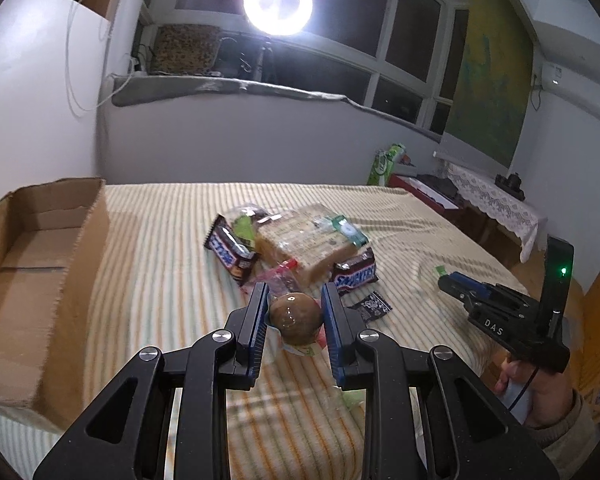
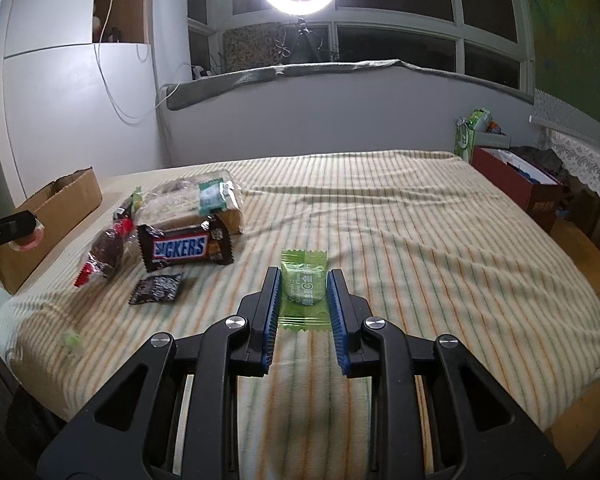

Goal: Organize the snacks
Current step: 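Carry both candies to the cardboard box and open both tools to drop them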

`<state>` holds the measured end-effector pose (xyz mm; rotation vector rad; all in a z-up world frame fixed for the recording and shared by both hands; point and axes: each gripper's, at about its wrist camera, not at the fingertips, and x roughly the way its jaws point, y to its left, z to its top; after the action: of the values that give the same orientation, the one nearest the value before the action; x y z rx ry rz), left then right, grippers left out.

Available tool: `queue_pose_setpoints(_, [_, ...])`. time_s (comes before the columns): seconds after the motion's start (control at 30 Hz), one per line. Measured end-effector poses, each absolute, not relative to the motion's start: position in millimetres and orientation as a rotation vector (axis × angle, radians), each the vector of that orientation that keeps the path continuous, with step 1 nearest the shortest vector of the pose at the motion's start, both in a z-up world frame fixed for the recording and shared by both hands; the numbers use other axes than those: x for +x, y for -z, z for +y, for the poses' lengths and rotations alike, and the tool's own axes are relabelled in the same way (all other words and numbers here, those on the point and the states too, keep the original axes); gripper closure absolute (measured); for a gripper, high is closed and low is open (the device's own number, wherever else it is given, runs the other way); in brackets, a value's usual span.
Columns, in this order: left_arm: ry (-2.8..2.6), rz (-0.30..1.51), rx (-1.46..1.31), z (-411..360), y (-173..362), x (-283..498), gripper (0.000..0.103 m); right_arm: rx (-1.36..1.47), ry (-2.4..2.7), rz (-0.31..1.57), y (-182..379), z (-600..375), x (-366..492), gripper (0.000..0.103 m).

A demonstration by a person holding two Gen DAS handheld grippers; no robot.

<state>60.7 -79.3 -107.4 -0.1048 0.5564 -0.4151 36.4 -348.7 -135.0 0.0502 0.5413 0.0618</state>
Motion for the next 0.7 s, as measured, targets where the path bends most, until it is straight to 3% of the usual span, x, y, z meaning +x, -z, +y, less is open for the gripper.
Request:
queue_pose_setpoints(0.27, [0.348, 0.506, -0.135, -36, 91, 48, 0.079, -0.041, -0.158, 0.517, 96, -273, 39, 0.079])
queue_pose_setpoints(0.7, [0.055, 0.388, -0.159, 98, 47, 22, 0.079, -0.162, -0.430, 0.423, 30, -93, 52, 0.079])
